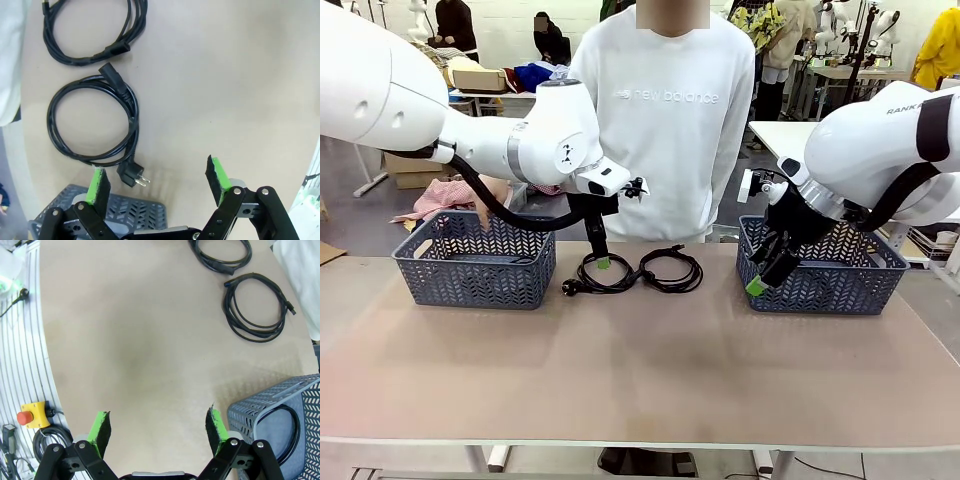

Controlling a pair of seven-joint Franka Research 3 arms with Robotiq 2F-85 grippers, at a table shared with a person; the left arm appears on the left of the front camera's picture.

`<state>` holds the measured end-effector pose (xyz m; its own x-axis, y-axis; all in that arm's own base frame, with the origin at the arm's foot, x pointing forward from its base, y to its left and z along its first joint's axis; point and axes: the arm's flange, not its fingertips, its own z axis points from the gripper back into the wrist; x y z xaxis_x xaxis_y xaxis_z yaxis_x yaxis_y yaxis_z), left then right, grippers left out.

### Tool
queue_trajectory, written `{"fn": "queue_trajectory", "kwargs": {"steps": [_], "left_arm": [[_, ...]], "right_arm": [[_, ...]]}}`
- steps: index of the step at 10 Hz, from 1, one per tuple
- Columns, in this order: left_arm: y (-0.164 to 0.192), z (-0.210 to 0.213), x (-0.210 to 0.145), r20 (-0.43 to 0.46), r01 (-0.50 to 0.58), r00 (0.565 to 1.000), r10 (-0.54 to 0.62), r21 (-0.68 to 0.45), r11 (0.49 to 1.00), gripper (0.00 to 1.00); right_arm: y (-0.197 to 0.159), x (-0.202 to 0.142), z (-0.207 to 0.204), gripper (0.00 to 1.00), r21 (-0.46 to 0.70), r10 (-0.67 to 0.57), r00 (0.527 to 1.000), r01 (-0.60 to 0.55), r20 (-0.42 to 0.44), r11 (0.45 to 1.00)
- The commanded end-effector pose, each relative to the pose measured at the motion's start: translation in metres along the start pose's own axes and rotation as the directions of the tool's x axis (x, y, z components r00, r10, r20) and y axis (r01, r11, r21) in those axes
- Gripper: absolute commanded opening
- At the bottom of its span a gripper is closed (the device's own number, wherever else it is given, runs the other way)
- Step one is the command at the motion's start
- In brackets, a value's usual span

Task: Organize the cables according to human instructions.
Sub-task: Pick up a bundle of cables and place it in the basket indicated by the human.

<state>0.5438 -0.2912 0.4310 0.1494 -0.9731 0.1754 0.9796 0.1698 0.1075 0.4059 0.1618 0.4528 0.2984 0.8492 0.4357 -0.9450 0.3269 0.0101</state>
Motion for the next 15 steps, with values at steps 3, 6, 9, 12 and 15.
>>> {"fn": "queue_trajectory", "kwargs": {"steps": [3,6,9,12,15], "left_arm": [[0.015,-0.031,0.02,-0.054,-0.034,0.998,0.037,0.048,0.998,1.0],[0.015,-0.055,0.025,-0.089,-0.038,0.995,0.044,0.07,0.997,1.0],[0.019,-0.074,0.022,-0.117,-0.017,0.993,0.028,0.094,0.995,1.0],[0.024,-0.089,0.018,-0.134,-0.01,0.991,0.019,0.067,0.998,1.0],[0.027,-0.102,0.018,-0.155,0.014,0.988,-0.007,0.045,0.999,1.0]], "right_arm": [[0.001,0.0,0.001,1.0,-0.003,-0.003,1.0,0.003,0.003,1.0],[0.001,0.0,0.001,1.0,-0.003,-0.003,1.0,0.003,0.003,1.0],[0.001,0.0,0.001,1.0,-0.003,-0.003,1.0,0.003,0.003,1.0],[0.001,0.0,0.001,1.0,-0.003,-0.003,1.0,0.003,0.003,1.0],[0.001,0.0,0.001,1.0,-0.003,-0.003,1.0,0.003,0.003,1.0]]}}
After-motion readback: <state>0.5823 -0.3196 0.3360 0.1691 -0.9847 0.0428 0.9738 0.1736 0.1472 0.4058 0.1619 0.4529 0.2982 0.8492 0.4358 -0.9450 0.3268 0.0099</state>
